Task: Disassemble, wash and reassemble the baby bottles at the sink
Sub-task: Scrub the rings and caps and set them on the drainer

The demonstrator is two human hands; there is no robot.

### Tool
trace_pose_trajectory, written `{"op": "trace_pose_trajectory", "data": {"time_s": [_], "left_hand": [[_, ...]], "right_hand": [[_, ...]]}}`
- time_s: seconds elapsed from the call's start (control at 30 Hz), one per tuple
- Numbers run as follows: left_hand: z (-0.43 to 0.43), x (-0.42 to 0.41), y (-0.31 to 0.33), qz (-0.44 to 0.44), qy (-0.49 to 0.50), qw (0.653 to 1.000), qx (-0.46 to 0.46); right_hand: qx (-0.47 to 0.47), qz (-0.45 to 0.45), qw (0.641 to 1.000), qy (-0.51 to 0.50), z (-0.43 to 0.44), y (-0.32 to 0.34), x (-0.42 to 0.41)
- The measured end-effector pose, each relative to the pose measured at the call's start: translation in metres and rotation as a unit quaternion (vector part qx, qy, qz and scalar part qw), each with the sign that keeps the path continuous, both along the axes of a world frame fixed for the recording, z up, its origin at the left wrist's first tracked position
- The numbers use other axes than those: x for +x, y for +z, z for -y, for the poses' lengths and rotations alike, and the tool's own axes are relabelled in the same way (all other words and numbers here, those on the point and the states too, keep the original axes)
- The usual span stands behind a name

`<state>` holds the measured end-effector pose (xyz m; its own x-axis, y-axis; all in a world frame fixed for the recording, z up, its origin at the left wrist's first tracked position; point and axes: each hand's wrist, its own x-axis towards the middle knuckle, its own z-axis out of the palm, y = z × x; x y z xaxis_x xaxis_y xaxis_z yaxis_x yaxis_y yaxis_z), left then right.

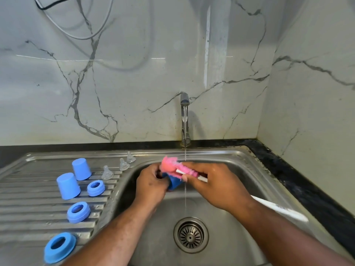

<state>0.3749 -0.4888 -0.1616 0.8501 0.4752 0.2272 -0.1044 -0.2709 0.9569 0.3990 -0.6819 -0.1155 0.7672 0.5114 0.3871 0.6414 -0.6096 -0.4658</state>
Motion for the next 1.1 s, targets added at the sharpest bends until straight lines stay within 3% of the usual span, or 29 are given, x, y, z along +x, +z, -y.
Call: {"op": "trace_pose_trajectory", "data": {"time_s": [0.07,0.2,0.33,0.47,0.6,0.73,0.87,1.0,1.1], "left_hand": [[0.003,0.000,0.001,-0.001,0.012,1.000,0.000],[0.006,-0.003,0.002,0.006,0.001,1.000,0.018],[0.011,-0.001,0.005,0.011,0.017,0.999,-0.038],[0.016,-0.005,0.007,0.006,-0.010,0.998,-0.062],[0.018,-0.005,0.007,-0.015,-0.002,0.997,-0.078],[0.021,-0.008,0.009,-0.008,-0.035,0.994,-0.102],[0.023,-0.009,0.012,-0.024,-0.014,0.992,-0.123],[0.024,-0.012,0.014,-0.017,-0.054,0.989,-0.139],[0.026,-0.012,0.017,-0.027,-0.039,0.987,-0.154]], "right_hand": [[0.004,0.005,0.999,-0.045,0.003,-0.001,0.005],[0.001,0.019,1.000,0.019,-0.004,0.001,-0.005],[0.019,0.022,0.998,-0.054,0.000,-0.001,0.003],[0.012,0.032,0.999,0.008,-0.005,0.002,-0.007],[0.016,0.048,0.998,-0.044,-0.002,0.003,-0.002],[-0.003,0.058,0.998,0.020,-0.006,0.003,-0.010],[0.017,0.051,0.998,-0.035,-0.001,0.003,-0.001],[0.007,0.042,0.999,0.033,-0.005,0.001,-0.006],[0.038,0.016,0.999,-0.021,-0.001,0.000,0.002]]}}
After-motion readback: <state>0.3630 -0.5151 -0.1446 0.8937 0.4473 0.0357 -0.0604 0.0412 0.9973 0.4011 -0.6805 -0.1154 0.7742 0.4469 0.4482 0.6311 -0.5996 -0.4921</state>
